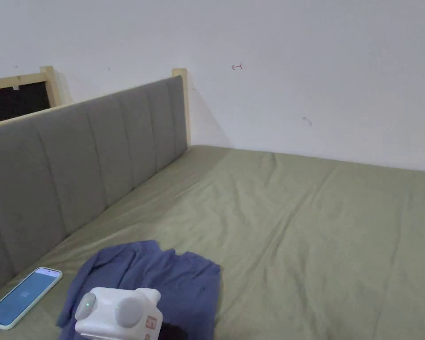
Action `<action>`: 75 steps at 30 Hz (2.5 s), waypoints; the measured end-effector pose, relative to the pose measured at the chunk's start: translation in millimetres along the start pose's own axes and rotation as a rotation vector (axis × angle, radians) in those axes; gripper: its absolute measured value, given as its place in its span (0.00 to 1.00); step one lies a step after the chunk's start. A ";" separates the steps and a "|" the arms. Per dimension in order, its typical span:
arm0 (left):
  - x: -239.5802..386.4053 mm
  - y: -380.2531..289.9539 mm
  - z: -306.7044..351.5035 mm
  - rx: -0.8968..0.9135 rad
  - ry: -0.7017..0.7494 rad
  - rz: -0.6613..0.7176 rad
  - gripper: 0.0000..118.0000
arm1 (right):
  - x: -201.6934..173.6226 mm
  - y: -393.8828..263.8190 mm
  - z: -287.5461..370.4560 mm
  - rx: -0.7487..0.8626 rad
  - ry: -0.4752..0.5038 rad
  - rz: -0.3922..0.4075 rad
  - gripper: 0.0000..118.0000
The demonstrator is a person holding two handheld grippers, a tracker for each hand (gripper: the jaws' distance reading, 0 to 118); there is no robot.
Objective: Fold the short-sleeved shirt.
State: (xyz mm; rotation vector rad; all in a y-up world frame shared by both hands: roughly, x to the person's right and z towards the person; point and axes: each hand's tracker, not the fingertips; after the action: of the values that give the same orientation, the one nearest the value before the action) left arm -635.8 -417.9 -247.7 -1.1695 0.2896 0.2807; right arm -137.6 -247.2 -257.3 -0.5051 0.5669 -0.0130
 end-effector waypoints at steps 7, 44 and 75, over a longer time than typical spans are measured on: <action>13.9 -10.7 30.8 0.169 0.072 0.058 1.00 | -1.8 -5.0 -1.6 0.001 0.020 0.002 0.00; 431.7 64.1 191.1 0.248 -0.423 -0.484 0.02 | 158.3 -9.2 149.2 0.252 -0.338 -0.203 0.00; 241.4 -148.7 251.7 1.136 -0.075 -0.035 0.00 | 104.0 -12.8 133.7 0.552 -0.356 -0.035 0.00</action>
State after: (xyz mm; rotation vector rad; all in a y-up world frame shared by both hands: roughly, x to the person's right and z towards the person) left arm -338.3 -222.5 -117.2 -0.0419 0.2953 0.0875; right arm 21.2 -213.0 -207.5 0.0257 0.1877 -0.1081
